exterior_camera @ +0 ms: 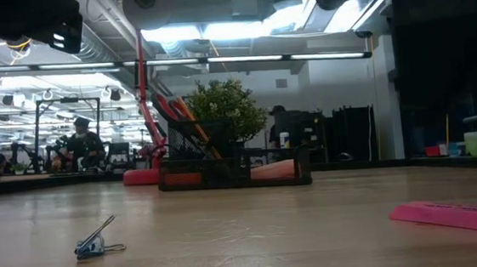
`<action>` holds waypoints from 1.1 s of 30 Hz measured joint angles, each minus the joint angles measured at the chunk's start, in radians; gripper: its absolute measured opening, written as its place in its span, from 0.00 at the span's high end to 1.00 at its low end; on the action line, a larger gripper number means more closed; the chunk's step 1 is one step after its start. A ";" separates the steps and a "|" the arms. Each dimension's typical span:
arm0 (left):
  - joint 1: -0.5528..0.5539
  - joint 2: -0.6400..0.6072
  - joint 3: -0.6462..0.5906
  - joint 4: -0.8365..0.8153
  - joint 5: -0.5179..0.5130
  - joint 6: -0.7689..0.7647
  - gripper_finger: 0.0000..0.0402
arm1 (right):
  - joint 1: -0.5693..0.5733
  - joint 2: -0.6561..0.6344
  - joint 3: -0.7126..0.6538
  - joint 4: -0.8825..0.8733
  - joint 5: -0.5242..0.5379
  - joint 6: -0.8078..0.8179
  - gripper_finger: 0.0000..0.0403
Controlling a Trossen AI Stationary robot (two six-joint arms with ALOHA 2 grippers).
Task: Pick and place office supplies into organizer
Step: Put the pink eraser into the black desk organizer
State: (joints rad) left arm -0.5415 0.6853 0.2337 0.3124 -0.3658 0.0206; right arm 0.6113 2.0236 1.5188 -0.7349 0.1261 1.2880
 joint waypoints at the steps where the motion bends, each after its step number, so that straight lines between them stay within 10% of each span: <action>1: 0.000 0.000 0.000 -0.005 -0.001 0.000 0.99 | 0.000 0.003 0.000 0.000 0.001 0.003 0.68; 33: 0.000 0.000 0.000 -0.026 -0.008 0.000 1.00 | -0.021 0.122 0.005 -0.046 -0.020 -0.010 0.43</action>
State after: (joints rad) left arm -0.5415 0.6853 0.2337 0.2863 -0.3740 0.0208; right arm 0.5900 2.1458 1.5238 -0.7808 0.1059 1.2785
